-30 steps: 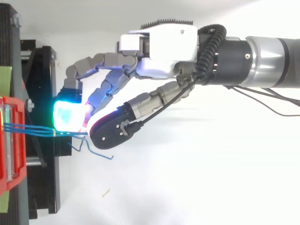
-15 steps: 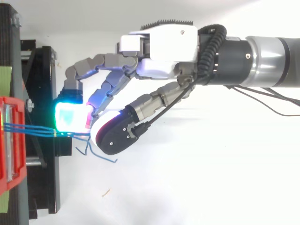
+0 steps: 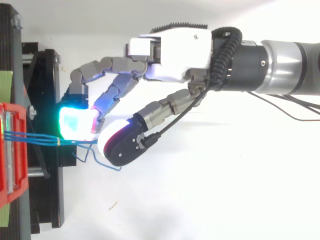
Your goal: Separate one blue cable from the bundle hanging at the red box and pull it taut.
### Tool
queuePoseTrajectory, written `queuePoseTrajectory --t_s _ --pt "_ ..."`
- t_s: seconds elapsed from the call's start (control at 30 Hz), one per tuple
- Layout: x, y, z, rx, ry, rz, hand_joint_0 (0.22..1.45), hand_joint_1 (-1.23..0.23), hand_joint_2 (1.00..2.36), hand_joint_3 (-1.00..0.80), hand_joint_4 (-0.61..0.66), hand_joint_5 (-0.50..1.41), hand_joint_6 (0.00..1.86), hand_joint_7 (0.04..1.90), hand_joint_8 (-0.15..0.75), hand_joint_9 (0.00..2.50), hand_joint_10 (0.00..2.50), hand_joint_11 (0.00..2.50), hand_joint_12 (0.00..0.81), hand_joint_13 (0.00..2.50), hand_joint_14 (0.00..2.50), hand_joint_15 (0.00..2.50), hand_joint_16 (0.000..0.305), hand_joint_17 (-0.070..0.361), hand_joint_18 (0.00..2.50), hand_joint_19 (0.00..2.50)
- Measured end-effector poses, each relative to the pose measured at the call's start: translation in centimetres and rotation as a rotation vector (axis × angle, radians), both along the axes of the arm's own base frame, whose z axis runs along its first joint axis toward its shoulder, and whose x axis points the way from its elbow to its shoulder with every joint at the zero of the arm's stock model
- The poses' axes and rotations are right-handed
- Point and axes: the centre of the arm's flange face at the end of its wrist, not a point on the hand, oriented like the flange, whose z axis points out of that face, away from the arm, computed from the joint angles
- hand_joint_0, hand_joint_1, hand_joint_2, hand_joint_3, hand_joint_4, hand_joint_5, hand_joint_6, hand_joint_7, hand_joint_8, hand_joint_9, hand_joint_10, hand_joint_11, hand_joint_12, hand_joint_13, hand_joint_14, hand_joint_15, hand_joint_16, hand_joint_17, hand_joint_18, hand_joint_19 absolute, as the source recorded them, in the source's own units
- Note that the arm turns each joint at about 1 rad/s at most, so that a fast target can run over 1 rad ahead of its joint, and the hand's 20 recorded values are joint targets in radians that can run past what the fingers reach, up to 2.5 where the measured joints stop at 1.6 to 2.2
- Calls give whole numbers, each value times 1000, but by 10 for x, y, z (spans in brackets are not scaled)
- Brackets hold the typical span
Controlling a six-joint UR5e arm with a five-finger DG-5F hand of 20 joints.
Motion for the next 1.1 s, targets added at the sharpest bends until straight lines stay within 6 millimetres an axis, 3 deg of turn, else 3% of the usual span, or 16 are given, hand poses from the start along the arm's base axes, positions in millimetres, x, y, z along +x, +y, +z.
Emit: queuePoseTrajectory --t_s 0.33,1.1 --pt "5 1 -25 12 -8 1 553 -713 1003 -446 196 -143 502 1095 250 801 12 470 308 821 15 439 46 103 666 408" --pt "17 22 -13 18 -49 3 554 -708 1003 -448 190 -141 502 1112 251 807 10 474 309 834 15 450 45 102 671 410"
